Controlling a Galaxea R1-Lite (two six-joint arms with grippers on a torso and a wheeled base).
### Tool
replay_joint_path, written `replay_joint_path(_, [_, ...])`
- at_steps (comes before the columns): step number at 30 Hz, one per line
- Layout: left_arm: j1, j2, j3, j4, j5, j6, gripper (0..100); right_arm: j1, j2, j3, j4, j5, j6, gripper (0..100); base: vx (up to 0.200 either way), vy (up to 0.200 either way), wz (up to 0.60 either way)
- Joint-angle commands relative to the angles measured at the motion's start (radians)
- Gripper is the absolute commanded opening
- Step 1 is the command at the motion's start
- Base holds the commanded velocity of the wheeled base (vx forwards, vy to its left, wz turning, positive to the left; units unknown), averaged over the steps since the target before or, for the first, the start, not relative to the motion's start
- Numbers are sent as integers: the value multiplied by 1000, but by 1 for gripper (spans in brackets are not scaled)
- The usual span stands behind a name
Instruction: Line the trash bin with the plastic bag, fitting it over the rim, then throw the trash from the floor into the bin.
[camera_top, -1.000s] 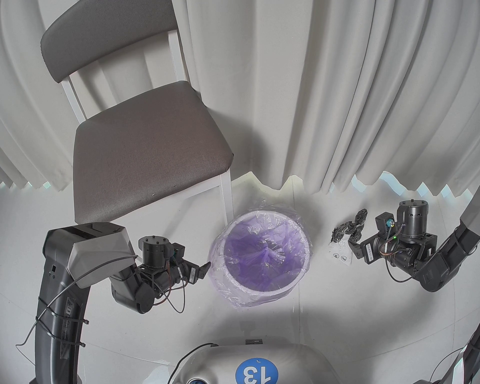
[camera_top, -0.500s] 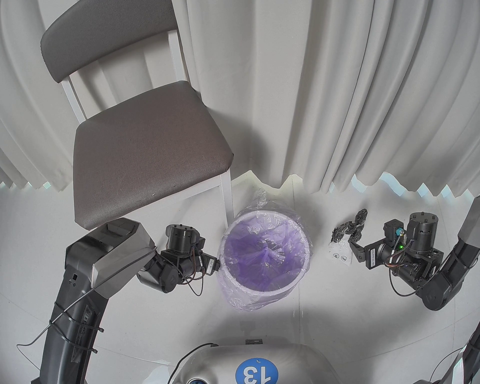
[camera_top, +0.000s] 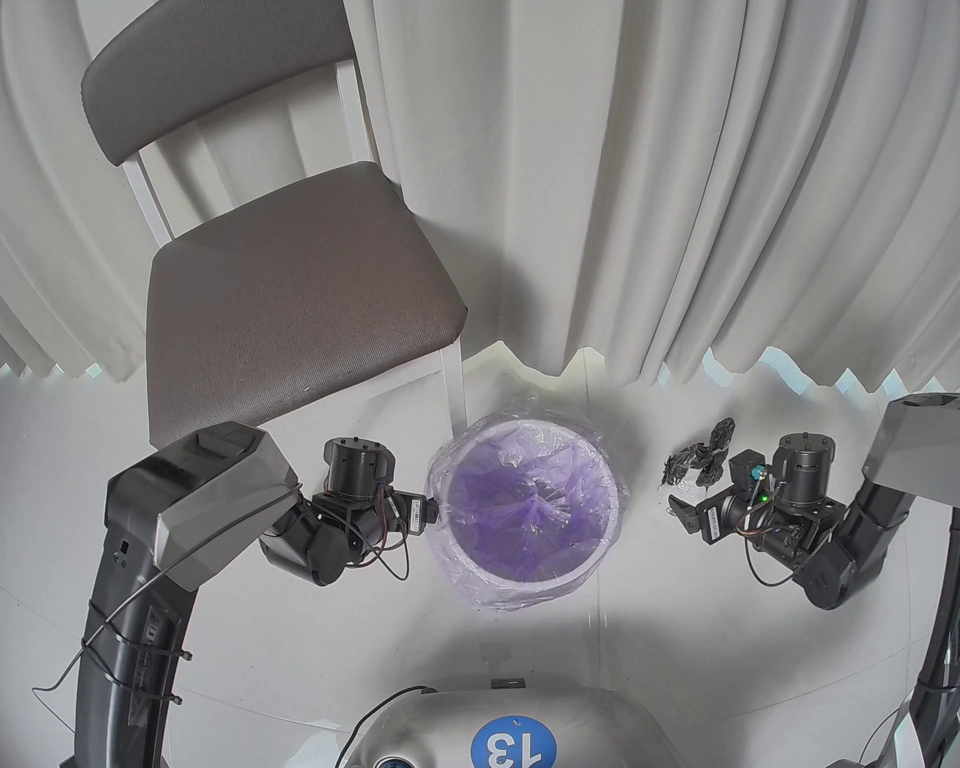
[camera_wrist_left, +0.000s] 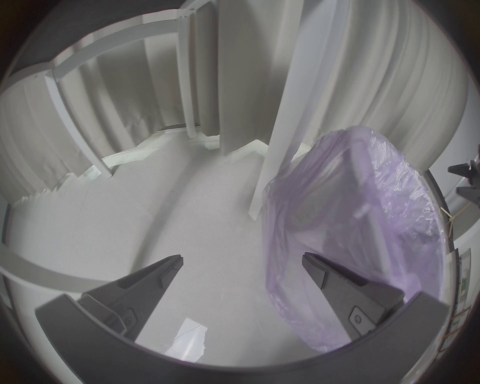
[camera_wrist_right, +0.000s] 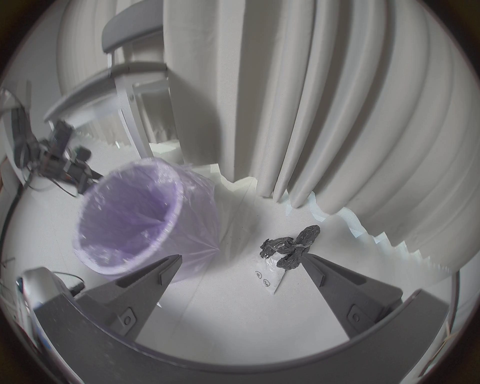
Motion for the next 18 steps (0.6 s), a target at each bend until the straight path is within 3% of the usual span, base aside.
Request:
replay_joint_path(1, [-5,-172,188,-29,55,-5,100,-42,191,-184,84,13,-46,100,0,0,0])
replay_joint_path(8, [2,-229,342,-63,77,58,100,-23,252,-322,141,70,88,100,0,0,0])
replay_joint_path(10, [8,-246,397,-106,83,58,100,-8,263,-363,164,128,193,100,0,0,0])
replay_joint_path(13, [12,-263,434,-133,85,61,100,0,272,-393,167,191,285,100,0,0,0])
replay_joint_path(18, [18,-269,406,-155,86,113,100,11,333,-449,172,203,296,100,0,0,0])
